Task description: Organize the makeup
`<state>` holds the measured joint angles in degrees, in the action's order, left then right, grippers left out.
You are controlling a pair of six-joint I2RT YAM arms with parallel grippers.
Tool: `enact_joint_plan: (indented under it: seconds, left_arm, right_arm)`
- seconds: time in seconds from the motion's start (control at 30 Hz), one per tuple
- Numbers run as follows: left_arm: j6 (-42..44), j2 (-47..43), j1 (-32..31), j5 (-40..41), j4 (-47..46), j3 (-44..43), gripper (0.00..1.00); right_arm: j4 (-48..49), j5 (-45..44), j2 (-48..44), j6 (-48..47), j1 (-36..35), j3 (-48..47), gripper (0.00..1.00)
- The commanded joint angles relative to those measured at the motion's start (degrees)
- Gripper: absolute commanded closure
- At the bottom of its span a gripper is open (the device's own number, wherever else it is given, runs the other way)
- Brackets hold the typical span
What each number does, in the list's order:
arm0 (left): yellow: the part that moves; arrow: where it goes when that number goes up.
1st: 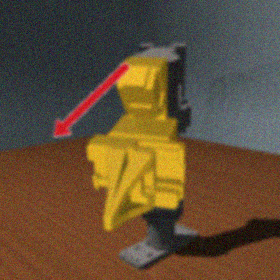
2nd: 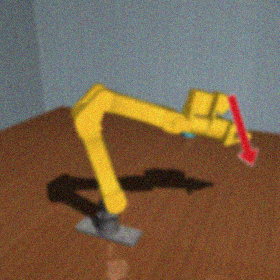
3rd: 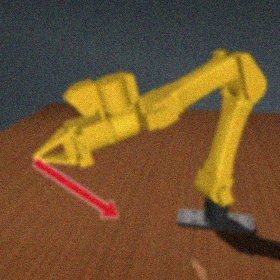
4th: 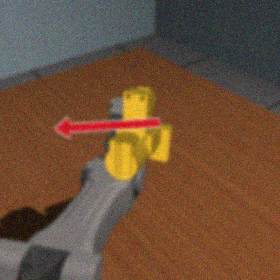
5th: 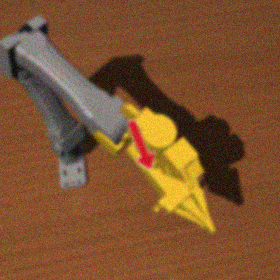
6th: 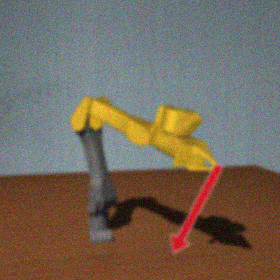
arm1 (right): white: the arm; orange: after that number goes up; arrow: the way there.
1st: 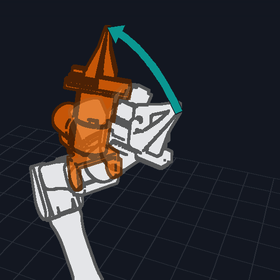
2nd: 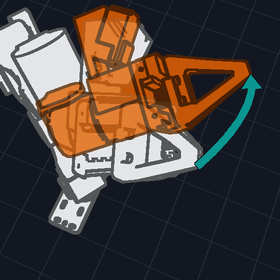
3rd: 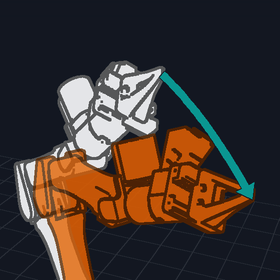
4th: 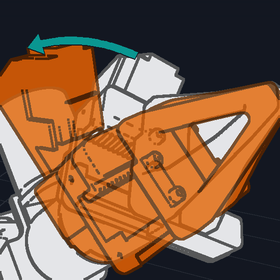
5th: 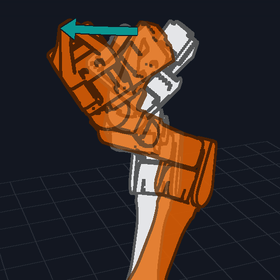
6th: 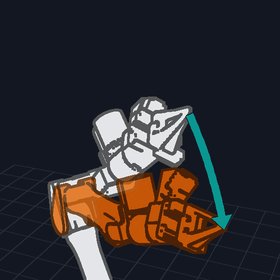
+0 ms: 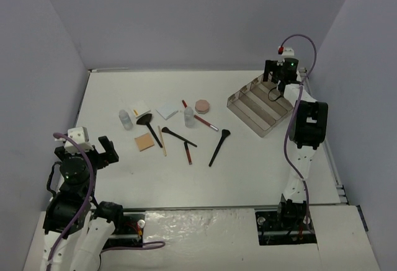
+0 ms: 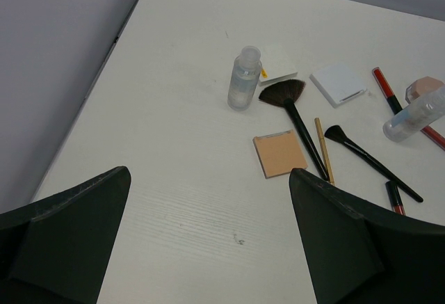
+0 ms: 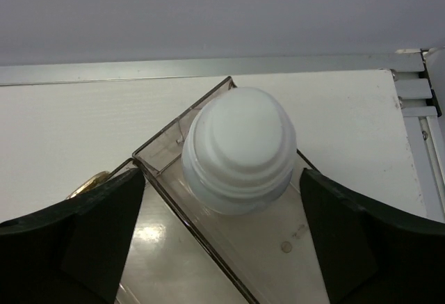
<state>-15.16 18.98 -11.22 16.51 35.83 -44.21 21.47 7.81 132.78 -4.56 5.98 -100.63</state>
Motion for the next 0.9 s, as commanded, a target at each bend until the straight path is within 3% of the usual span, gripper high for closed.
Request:
enact_joint_plan:
  seconds: [0.0, 0.33, 0.53, 0.73, 0.87]
  left_arm:
    - [0.3, 0.1, 0.3, -0.3, -3.7, -1.1, 0.03]
    - [0.2, -0.9, 0.3, -0.1, -3.5, -1.1, 0.03]
    - [0.0, -0.9, 0.3, 0.0, -3.2, -1.1, 0.03]
    - [0.0, -0.8, 0.3, 0.3, -2.8, -1.1, 0.03]
    - [0.0, -0.9, 0.3, 0.7, -2.6, -1.1, 0.03]
  right_arm:
    - [1.9, 0.2, -11.9, -1.2, 0.2, -1.0, 0.00]
    - [-2.1, -7.4, -34.1, 1.5, -4.7, 12.8, 0.00]
    - [-1.1, -6.3, -46.8, 3.5, -17.9, 27.7, 0.00]
    - [4.8, -2.5, -48.3, 6.5, -31.5, 35.0, 0.01]
    - [6.0, -2.3, -42.0, 6.8, -38.6, 33.3, 0.04]
